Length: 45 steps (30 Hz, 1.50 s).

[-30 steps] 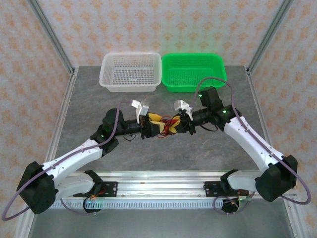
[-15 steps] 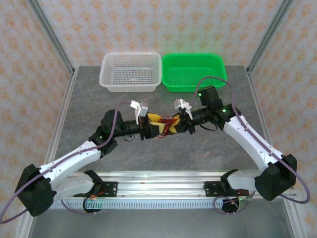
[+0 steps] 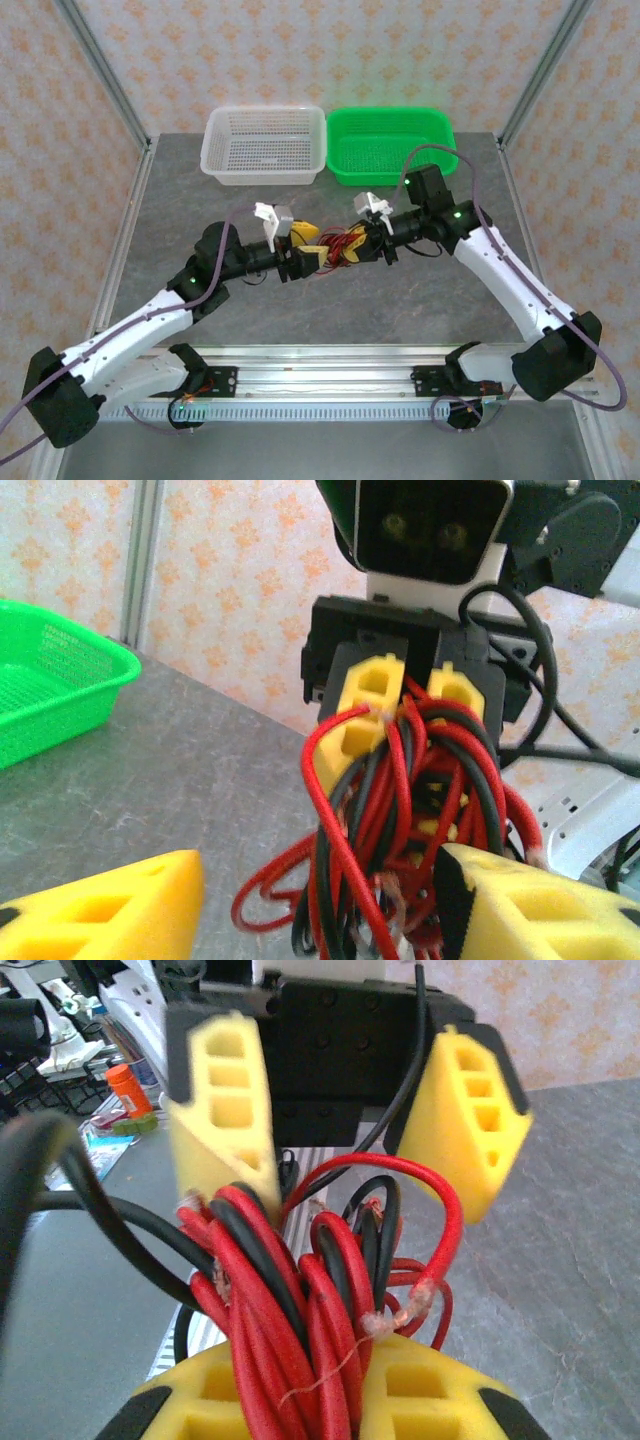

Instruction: Untangle the cables

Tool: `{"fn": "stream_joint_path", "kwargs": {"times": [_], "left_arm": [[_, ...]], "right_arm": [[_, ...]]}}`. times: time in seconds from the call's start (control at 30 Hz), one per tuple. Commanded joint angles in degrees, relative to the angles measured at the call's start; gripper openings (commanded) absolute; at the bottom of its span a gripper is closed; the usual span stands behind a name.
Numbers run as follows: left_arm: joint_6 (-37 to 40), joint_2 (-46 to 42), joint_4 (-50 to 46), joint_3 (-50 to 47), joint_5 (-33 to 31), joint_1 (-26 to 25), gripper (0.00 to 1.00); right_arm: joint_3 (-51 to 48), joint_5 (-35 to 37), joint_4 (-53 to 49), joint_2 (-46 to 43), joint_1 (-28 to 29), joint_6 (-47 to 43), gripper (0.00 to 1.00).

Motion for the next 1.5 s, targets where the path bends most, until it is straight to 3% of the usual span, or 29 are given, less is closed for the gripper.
{"fn": "stream_joint_path", "kwargs": {"times": [0.0, 0.13, 0.63, 0.73, 0.83, 0.87, 0.9, 0.93, 1.0, 1.1, 1.2, 1.37, 1.47], "left_arm": [[3.81, -1.08, -3.84, 1.19, -0.81, 0.14, 0.55], [5.00, -0.56, -2.08, 1.38, 2.67, 0.99, 0.55], [3.45, 9.48, 5.60, 4.72, 11.74, 1.65, 0.54], [2.07, 10.29, 7.59, 4.71, 12.86, 1.57, 0.40], [0.40, 10.41, 10.23, 4.29, 13.15, 1.35, 0.06], [-0.17, 10.26, 11.27, 4.02, 12.90, 1.23, 0.00], [-0.81, 9.98, 12.29, 3.77, 12.43, 1.13, 0.00], [-1.43, 9.61, 13.06, 3.36, 11.58, 1.05, 0.00], [-2.00, 8.63, 12.76, 3.10, 7.90, 0.97, 0.00], [-0.96, 6.53, 8.23, 3.33, 0.19, 0.96, 0.00], [0.85, 4.75, 0.14, 5.03, -8.70, 0.87, 0.00], [2.70, 5.26, -12.50, 9.44, -25.44, -0.83, 0.00], [3.47, 7.72, -17.97, 12.33, -34.75, -3.03, 0.00]], "right_arm": [[4.26, -3.34, -7.26, 1.27, -0.79, -6.92, 0.00], [6.80, -2.47, -12.43, 2.83, -1.11, -10.50, 0.00], [5.93, -3.49, -9.06, 2.86, -1.19, -7.63, 0.00], [4.64, -3.55, -5.39, 2.19, -1.17, -4.00, 0.00], [1.90, -2.73, 1.84, 0.62, -1.19, 3.26, 0.00], [0.80, -2.31, 4.82, -0.04, -1.19, 6.25, 0.02], [-0.31, -1.81, 7.70, -0.77, -1.19, 9.58, 0.04], [-1.21, -1.04, 10.24, -1.42, -1.19, 12.42, 0.09], [-3.56, 2.14, 16.56, -3.14, -1.19, 20.89, 0.29], [-7.61, 13.47, 24.94, -7.00, -1.11, 33.86, 0.39], [-9.90, 25.06, 26.45, -10.25, -1.11, 42.43, 0.53], [-10.90, 39.46, 26.42, -11.71, -0.57, 57.12, 0.61], [-10.01, 47.93, 25.94, -11.12, 2.59, 64.12, 0.66]]}}
